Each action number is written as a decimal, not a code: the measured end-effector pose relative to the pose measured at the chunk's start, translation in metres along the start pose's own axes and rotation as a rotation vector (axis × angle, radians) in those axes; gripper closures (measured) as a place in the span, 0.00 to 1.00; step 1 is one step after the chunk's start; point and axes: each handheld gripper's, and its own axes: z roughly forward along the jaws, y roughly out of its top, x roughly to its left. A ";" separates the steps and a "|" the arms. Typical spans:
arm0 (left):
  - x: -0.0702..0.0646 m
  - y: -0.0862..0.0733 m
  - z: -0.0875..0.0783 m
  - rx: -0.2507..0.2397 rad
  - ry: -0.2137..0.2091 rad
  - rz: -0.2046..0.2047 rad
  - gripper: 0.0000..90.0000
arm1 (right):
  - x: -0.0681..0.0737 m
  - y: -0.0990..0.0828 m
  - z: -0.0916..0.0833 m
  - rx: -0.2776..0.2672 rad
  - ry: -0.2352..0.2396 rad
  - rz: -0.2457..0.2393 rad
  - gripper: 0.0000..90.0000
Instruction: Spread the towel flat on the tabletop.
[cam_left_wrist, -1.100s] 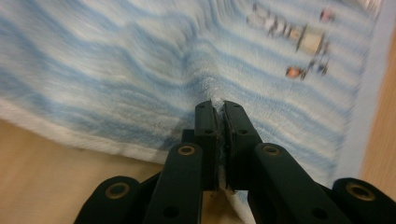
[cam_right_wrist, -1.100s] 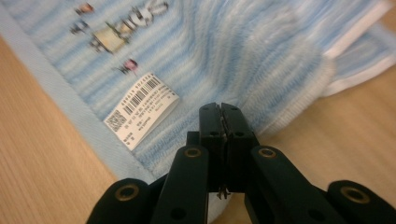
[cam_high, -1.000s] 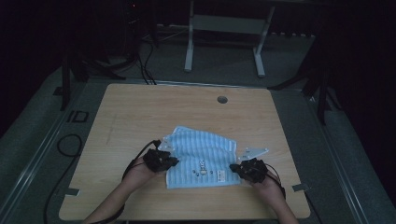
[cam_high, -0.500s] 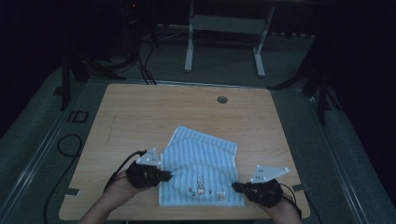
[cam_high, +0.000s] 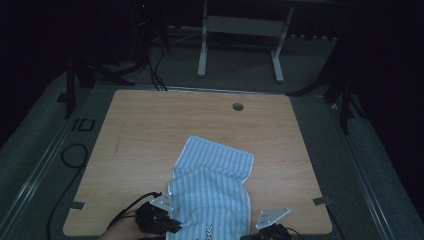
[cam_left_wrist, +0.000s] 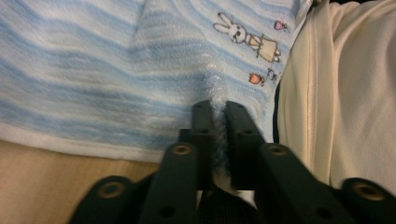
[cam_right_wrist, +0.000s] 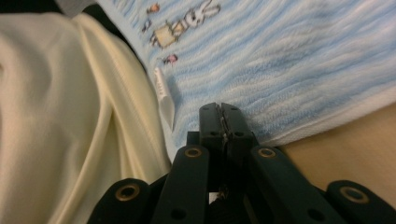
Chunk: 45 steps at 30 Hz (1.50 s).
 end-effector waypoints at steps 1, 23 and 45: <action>-0.001 0.001 -0.001 -0.008 0.001 0.005 0.84 | 0.000 0.001 0.000 -0.001 -0.006 -0.004 0.95; 0.089 0.029 -0.028 -0.111 0.313 -0.145 0.52 | -0.121 0.089 0.011 -0.001 -0.157 0.021 0.67; 0.024 0.026 -0.056 -0.141 0.230 -0.020 0.91 | -0.053 0.081 -0.057 -0.179 -0.163 -0.090 0.93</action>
